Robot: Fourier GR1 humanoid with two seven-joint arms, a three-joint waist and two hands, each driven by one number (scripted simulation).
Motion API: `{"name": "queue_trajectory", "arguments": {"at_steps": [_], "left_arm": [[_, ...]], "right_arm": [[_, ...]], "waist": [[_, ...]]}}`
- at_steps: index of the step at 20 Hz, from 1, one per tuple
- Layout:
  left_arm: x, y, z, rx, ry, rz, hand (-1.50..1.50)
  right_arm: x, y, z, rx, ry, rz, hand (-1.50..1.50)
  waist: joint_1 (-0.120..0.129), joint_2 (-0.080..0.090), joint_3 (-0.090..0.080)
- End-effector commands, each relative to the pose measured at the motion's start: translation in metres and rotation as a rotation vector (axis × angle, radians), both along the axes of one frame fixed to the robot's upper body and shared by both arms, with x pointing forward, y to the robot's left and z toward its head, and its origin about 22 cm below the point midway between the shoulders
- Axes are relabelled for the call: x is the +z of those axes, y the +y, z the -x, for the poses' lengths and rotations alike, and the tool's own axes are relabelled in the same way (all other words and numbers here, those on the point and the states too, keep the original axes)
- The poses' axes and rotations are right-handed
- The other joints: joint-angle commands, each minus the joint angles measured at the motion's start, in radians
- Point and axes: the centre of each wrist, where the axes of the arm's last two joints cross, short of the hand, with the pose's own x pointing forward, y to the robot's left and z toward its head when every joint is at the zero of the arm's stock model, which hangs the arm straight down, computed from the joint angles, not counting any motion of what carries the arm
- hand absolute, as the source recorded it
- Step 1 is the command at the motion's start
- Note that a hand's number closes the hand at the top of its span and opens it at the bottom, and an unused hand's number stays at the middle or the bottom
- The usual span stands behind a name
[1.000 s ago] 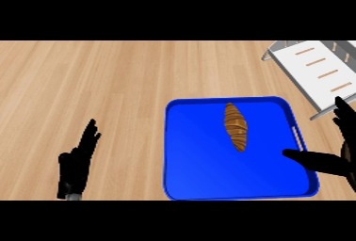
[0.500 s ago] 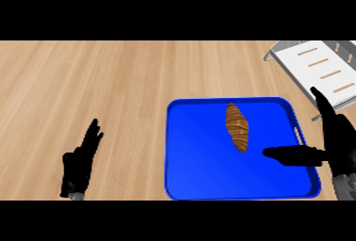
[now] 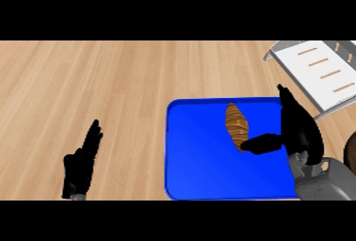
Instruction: Pick the croissant from the tray and place it in the tiered basket
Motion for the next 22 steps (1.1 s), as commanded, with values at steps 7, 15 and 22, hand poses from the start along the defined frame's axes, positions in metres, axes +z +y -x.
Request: {"name": "queue_trajectory", "arguments": {"at_steps": [7, 15, 22], "left_arm": [[-0.015, 0.012, 0.009, -0.006, 0.067, 0.009, 0.0], [-0.008, 0.003, -0.002, 0.02, 0.048, 0.003, 0.0], [-0.015, 0.009, 0.013, 0.027, 0.067, -0.005, 0.0]], "right_arm": [[-0.004, 0.035, -0.036, -0.073, 0.224, 0.023, -1.5], [-0.009, 0.035, -0.047, -0.042, 0.332, 0.06, -1.5], [-0.024, 0.034, -0.056, -0.065, 0.411, 0.028, -1.5]], "waist": [[-0.001, 0.006, -0.004], [-0.012, 0.004, -0.004], [-0.01, 0.002, -0.003]]}}
